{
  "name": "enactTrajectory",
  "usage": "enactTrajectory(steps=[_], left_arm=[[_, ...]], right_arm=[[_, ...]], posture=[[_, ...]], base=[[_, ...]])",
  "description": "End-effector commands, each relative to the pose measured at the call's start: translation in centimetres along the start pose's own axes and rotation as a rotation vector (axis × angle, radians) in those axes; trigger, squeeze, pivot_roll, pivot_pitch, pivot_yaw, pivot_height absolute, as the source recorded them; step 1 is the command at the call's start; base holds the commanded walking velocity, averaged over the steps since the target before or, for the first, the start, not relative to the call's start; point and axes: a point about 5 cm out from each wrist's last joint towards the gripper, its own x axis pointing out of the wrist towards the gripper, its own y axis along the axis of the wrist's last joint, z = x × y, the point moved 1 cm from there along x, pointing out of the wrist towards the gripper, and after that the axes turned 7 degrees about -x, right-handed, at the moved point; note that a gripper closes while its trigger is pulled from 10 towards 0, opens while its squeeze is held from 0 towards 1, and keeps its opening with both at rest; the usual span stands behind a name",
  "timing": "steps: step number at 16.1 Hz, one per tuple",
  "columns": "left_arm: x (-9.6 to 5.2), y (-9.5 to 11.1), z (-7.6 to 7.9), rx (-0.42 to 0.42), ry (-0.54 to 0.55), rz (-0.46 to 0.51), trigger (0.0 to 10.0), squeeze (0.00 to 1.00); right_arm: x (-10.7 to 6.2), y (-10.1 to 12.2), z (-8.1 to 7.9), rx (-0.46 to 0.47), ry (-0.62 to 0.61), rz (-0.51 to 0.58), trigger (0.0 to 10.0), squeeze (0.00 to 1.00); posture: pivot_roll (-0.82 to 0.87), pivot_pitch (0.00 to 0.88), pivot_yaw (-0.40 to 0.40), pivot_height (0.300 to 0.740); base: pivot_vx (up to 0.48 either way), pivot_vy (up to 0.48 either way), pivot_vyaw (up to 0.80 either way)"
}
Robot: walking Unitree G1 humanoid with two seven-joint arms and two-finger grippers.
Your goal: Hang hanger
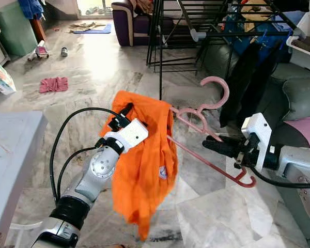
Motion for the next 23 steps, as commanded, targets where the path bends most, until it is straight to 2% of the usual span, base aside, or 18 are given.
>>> enactTrajectory(steps=[1, 2, 3, 4, 5, 7, 8, 9, 10, 11, 12, 13, 14, 16, 18, 19, 20, 23], left_arm=[[0.1, 0.3, -0.6, -0.016, 0.004, 0.009, 10.0, 0.0], [0.1, 0.3, -0.5, -0.009, -0.01, 0.014, 10.0, 0.0], [0.0, 0.3, -0.4, -0.013, -0.016, 0.019, 8.5, 0.0], [-0.2, 0.2, -0.3, -0.003, -0.024, 0.024, 7.8, 0.0], [-0.6, 0.2, -0.3, -0.003, -0.035, 0.031, 9.8, 0.0], [-1.1, 0.4, -0.2, -0.02, -0.055, 0.05, 9.4, 0.0], [-1.3, 0.5, -0.1, -0.041, -0.061, 0.051, 6.0, 0.0], [-1.5, 0.6, 0.1, -0.061, -0.068, 0.057, 5.5, 0.0], [-1.7, 0.7, 0.2, -0.086, -0.072, 0.059, 1.6, 0.0], [-1.8, 0.7, 0.4, -0.117, -0.078, 0.058, 0.0, 0.0], [-2.0, 0.6, 0.5, -0.172, -0.07, 0.053, 3.6, 0.0], [-2.0, 0.6, 0.5, -0.227, -0.049, 0.046, 10.0, 0.34], [-2.0, 0.9, 0.8, -0.293, -0.059, 0.055, 10.0, 1.0], [-1.9, 1.3, 1.3, -0.342, -0.086, 0.059, 10.0, 1.0], [-1.7, 1.3, 1.5, -0.321, -0.109, 0.053, 10.0, 1.0], [-1.5, 1.3, 1.4, -0.331, -0.111, 0.054, 10.0, 0.05], [-1.1, 1.4, 1.1, -0.342, -0.104, 0.055, 10.0, 0.0], [-0.2, 1.5, 1.0, -0.346, -0.102, 0.047, 10.0, 0.0]], right_arm=[[-0.4, -0.3, -0.1, -0.023, 0.029, -0.036, 10.0, 0.0], [-0.5, -0.6, -0.1, -0.029, 0.027, -0.049, 10.0, 0.0], [-0.5, -0.8, 0.0, -0.033, 0.024, -0.058, 10.0, 0.0], [-0.5, -0.9, 0.1, -0.037, 0.025, -0.065, 10.0, 0.0], [-0.6, -1.2, 0.1, -0.052, 0.033, -0.089, 10.0, 0.0], [-0.7, -1.5, 0.4, -0.067, 0.019, -0.106, 10.0, 0.0], [-0.6, -1.6, 0.9, -0.086, -0.015, -0.106, 10.0, 0.0], [-0.5, -1.6, 1.5, -0.1, -0.067, -0.097, 10.0, 0.0], [-0.4, -1.4, 2.2, -0.118, -0.117, -0.085, 10.0, 0.0], [-0.3, -1.2, 2.7, -0.13, -0.159, -0.073, 10.0, 0.0], [-0.1, -1.2, 2.9, -0.134, -0.174, -0.068, 10.0, 0.0], [0.0, -1.3, 3.0, -0.137, -0.175, -0.068, 10.0, 0.0], [0.1, -1.4, 3.0, -0.14, -0.174, -0.068, 10.0, 0.0], [0.2, -1.5, 3.0, -0.148, -0.18, -0.065, 10.0, 0.0], [0.5, -1.0, 2.9, -0.15, -0.156, -0.043, 10.0, 0.0], [0.5, -0.8, 2.6, -0.148, -0.128, -0.037, 10.0, 0.0], [0.5, -0.7, 2.2, -0.144, -0.096, -0.035, 10.0, 0.0], [0.4, -0.4, 1.4, -0.119, -0.045, -0.012, 10.0, 0.0]], posture=[[0.03, 0.072, -0.039, 0.74], [0.03, 0.071, -0.041, 0.74], [0.03, 0.071, -0.041, 0.74], [0.03, 0.07, -0.041, 0.74], [0.03, 0.069, -0.041, 0.74], [0.04, 0.07, -0.039, 0.74], [0.04, 0.069, -0.038, 0.74], [0.04, 0.07, -0.038, 0.74], [0.04, 0.07, -0.039, 0.74], [0.04, 0.069, -0.039, 0.74], [0.04, 0.069, -0.04, 0.74], [0.04, 0.069, -0.04, 0.74], [0.04, 0.07, -0.041, 0.74], [0.04, 0.07, -0.04, 0.74], [0.04, 0.07, -0.04, 0.74], [0.04, 0.069, -0.04, 0.74], [0.03, 0.069, -0.04, 0.74], [0.02, 0.071, -0.035, 0.74]], base=[[0.0, 0.0, 0.0], [0.0, 0.0, 0.0], [0.0, 0.0, 0.0], [0.0, 0.0, 0.0], [0.0, 0.0, 0.0], [0.0, 0.0, 0.0], [0.0, 0.0, 0.0], [0.0, 0.0, 0.0], [0.0, 0.0, 0.0], [0.0, 0.0, 0.0], [0.0, 0.0, 0.0], [0.0, 0.0, 0.0], [0.0, 0.0, 0.0], [0.0, 0.0, 0.0], [0.0, 0.0, 0.0], [0.0, 0.0, 0.0], [0.0, 0.0, 0.0], [0.0, 0.0, 0.0]])
